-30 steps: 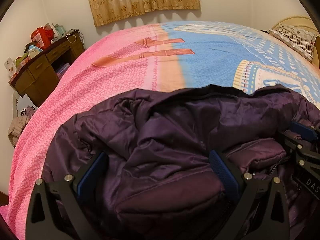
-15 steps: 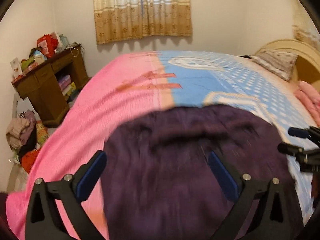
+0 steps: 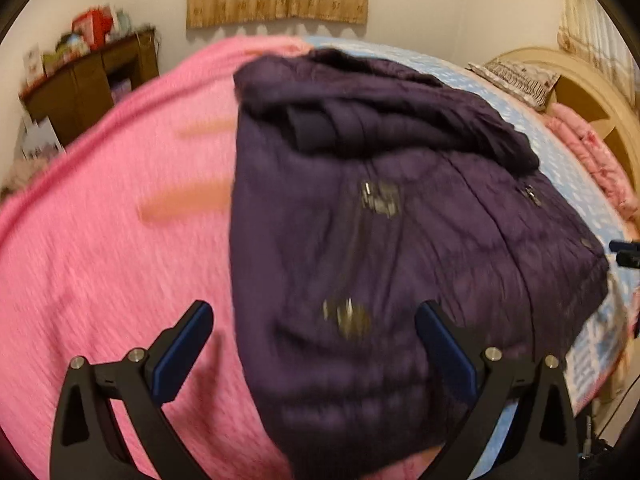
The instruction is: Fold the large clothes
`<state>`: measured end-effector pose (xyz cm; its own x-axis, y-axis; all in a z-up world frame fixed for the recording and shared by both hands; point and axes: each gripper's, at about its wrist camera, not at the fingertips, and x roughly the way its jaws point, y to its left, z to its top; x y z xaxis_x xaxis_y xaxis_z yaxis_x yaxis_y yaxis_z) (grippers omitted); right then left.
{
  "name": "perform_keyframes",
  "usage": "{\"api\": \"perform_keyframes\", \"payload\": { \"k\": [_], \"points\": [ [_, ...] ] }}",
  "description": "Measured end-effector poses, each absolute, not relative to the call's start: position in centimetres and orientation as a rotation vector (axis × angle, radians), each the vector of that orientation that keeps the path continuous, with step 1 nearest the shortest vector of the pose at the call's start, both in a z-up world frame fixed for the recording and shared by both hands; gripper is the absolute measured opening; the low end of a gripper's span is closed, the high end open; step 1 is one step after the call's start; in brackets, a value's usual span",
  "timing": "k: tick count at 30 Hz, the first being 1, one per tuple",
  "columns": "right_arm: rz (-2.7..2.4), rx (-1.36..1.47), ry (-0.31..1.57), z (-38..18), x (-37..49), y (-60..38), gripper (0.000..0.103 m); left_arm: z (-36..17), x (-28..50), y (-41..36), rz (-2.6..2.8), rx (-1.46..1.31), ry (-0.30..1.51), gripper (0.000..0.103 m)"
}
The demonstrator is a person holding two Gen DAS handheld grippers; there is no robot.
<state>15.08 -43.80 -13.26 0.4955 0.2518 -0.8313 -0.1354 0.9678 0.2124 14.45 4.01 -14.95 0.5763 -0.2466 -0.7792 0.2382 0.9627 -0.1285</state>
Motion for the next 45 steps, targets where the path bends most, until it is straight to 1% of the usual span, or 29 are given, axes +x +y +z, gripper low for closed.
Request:
{"api": "perform_keyframes", "payload": {
  "k": [5,8,9,10,11,13,14,16,18,19,20,21,22,23,24,25,26,29,34,37,40,45],
  "points": [
    [0.205,0.235,0.998,-16.1,16.5,-44.5,0.079,-15.7,14.8,5.4,-0.286,-0.159,0.898,0.102],
    [0.220,0.320,0.898,-16.8,17.1,-44.5,0.079,-15.9,15.0,5.8,-0.294,-0.211,0.860,0.101],
    [0.230,0.345,0.887,-16.9,17.2,-44.5,0.076,-15.8,15.0,5.7,-0.300,-0.218,0.848,0.099],
    [0.241,0.363,0.883,-17.1,17.4,-44.5,0.071,-15.8,14.9,5.6,-0.323,-0.223,0.842,0.093],
    [0.257,0.373,0.888,-17.2,17.5,-44.3,0.061,-15.9,14.5,5.6,-0.341,-0.226,0.840,0.090],
    [0.264,0.356,0.890,-17.1,17.2,-43.9,0.057,-15.7,14.3,5.1,-0.358,-0.210,0.844,0.082],
    [0.279,0.365,0.894,-17.1,17.0,-43.9,0.053,-15.6,14.3,5.0,-0.368,-0.202,0.843,0.081],
    [0.300,0.411,0.898,-17.4,16.6,-44.5,0.052,-15.8,14.2,5.1,-0.369,-0.193,0.842,0.077],
    [0.319,0.473,0.888,-18.2,16.0,-45.2,0.050,-16.2,14.2,5.7,-0.387,-0.221,0.831,0.076],
    [0.320,0.485,0.884,-18.4,16.0,-45.2,0.050,-16.4,14.1,5.8,-0.390,-0.232,0.826,0.074],
    [0.325,0.483,0.883,-18.2,16.0,-45.1,0.045,-16.4,14.0,5.8,-0.387,-0.234,0.823,0.070],
    [0.338,0.488,0.881,-18.0,16.1,-44.9,0.038,-16.2,14.0,5.8,-0.383,-0.235,0.820,0.050],
    [0.352,0.495,0.874,-17.7,16.0,-44.9,0.037,-15.8,14.0,6.0,-0.399,-0.241,0.820,0.034],
    [0.364,0.487,0.856,-17.0,15.7,-44.6,0.034,-15.3,13.8,6.1,-0.410,-0.251,0.805,0.028],
    [0.378,0.472,0.842,-16.3,15.3,-44.3,0.032,-14.6,13.5,6.2,-0.407,-0.248,0.789,0.025],
    [0.391,0.468,0.829,-15.7,14.9,-44.2,0.028,-13.8,13.0,6.1,-0.401,-0.223,0.779,0.024],
    [0.408,0.474,0.815,-15.1,14.3,-44.2,0.026,-13.1,12.3,5.9,-0.397,-0.190,0.773,0.024],
    [0.445,0.518,0.791,-14.3,12.3,-44.6,0.025,-11.3,9.9,5.7,-0.426,-0.137,0.773,0.023],
    [0.501,0.692,0.732,-13.4,8.1,-46.0,0.024,-9.3,6.7,7.8,-0.537,-0.323,0.814,0.022],
    [0.540,0.747,0.650,-10.7,7.1,-46.6,0.024,-7.2,6.1,9.0,-0.581,-0.443,0.809,0.022],
    [0.565,0.762,0.594,-8.0,7.8,-46.6,0.023,-5.0,7.2,9.5,-0.611,-0.527,0.787,0.022],
    [0.574,0.792,0.570,-4.4,13.2,-47.2,0.023,-3.2,13.4,9.7,-0.618,-0.669,0.808,0.022]
  ]
}}
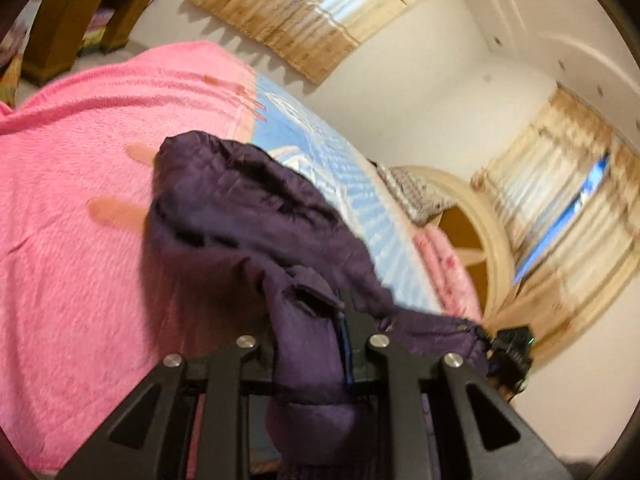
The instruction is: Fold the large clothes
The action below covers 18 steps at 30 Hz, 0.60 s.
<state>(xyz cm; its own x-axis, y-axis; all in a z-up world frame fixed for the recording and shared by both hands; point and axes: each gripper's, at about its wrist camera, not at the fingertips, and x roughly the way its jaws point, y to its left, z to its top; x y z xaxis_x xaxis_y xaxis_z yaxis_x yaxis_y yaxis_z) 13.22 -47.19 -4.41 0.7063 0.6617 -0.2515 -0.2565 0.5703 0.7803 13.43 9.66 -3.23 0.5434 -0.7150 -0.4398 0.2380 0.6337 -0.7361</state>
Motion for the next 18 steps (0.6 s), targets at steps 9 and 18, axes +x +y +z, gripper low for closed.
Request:
{"api": "perform_keyframes", "payload": {
  "k": [9,18],
  "points": [
    [0.457,0.900,0.581,-2.7,28.1,-49.6,0.023,-3.5,26.7,8.2,-0.552,-0.755,0.900,0.022],
    [0.262,0.840,0.773,-10.0,41.8,-49.5,0.023,-11.8,37.9,6.4,-0.397,-0.810,1.155,0.027]
  ]
}}
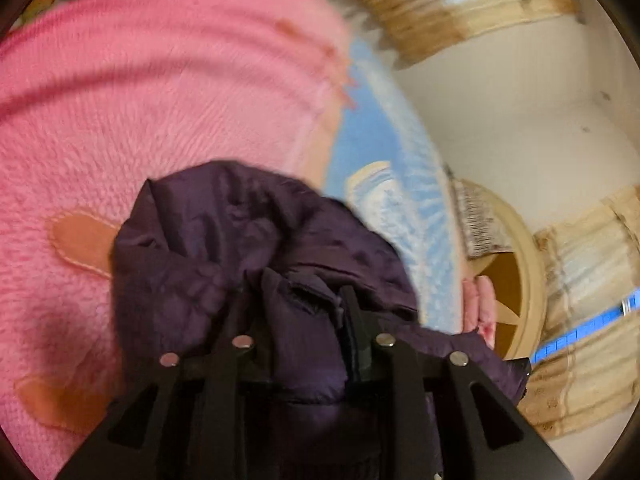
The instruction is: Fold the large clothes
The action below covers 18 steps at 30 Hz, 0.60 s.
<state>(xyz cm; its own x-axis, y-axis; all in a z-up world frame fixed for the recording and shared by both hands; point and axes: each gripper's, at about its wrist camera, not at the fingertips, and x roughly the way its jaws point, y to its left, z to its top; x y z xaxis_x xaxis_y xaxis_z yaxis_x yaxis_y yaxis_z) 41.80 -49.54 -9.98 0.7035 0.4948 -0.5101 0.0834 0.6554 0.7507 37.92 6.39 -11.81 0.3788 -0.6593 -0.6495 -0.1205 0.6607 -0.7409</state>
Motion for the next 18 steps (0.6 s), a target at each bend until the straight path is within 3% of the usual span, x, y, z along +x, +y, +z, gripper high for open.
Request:
{"api": "perform_keyframes", "payload": {
  "k": [5,9,10,11,12,14,18],
  "points": [
    [0.224,0.829,0.866,-13.9,45.3,-49.3,0.028,-11.6,37.7,6.7,-0.380,-0.819,1.176,0.043],
    [0.244,0.827,0.826,-13.8,44.9,-49.4,0.034,-8.0,35.7,9.1,-0.337,-0.781,1.032,0.091],
    [0.248,0.821,0.812,-13.5,44.7,-49.4,0.036,-7.0,35.1,9.9,-0.325,-0.784,0.987,0.099],
    [0.261,0.820,0.795,-13.1,44.4,-49.2,0.047,-6.3,34.6,10.5,-0.314,-0.783,0.946,0.100],
    [0.289,0.820,0.776,-12.5,44.0,-49.0,0.072,-5.9,34.6,10.7,-0.300,-0.774,0.925,0.100],
    [0.330,0.802,0.711,-10.7,43.6,-48.7,0.099,-4.3,33.4,10.7,-0.267,-0.686,0.875,0.100],
    [0.248,0.619,0.605,-5.8,42.0,-48.0,0.099,-3.4,32.1,6.6,-0.311,-0.479,0.848,0.100]
  ]
}}
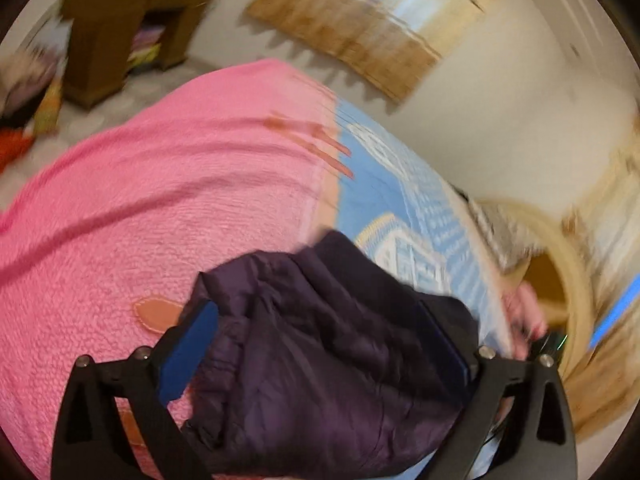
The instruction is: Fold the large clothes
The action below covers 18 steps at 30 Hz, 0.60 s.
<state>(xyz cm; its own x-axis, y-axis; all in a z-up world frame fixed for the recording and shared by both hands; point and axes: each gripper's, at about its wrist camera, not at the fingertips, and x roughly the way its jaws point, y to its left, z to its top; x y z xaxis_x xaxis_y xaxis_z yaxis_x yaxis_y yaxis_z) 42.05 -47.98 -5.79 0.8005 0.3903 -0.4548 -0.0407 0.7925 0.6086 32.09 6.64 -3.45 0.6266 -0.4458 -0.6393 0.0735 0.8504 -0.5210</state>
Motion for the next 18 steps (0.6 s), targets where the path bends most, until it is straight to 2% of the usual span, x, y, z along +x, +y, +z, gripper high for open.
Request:
{"api": "perform_keyframes", "payload": {
  "k": [4,7,10,14,16,18],
  "points": [
    [0.275,0.371,0.630,-3.5,40.8,-44.2,0.099,-3.6,31.5,1.5,-0.368,-0.225,0.821,0.100],
    [0.269,0.204,0.700,-4.5,40.7,-40.9,0.099,-4.1,32.3,-1.5,-0.351,-0.073,0.790,0.100],
    [0.351,0.183,0.757,-6.6,40.7,-38.9,0.098,-5.4,34.1,-2.8,-0.297,0.026,0.787,0.098],
    [0.299,0.093,0.861,-9.8,42.1,-37.3,0.079,-8.3,36.5,-2.8,-0.210,0.138,0.847,0.084],
    [0.304,0.143,0.856,-10.1,42.4,-38.1,0.079,-8.7,36.9,-2.0,-0.227,0.098,0.871,0.076],
    [0.306,0.172,0.829,-9.7,42.5,-38.8,0.079,-8.2,36.7,-1.9,-0.261,0.080,0.867,0.077]
  ]
}}
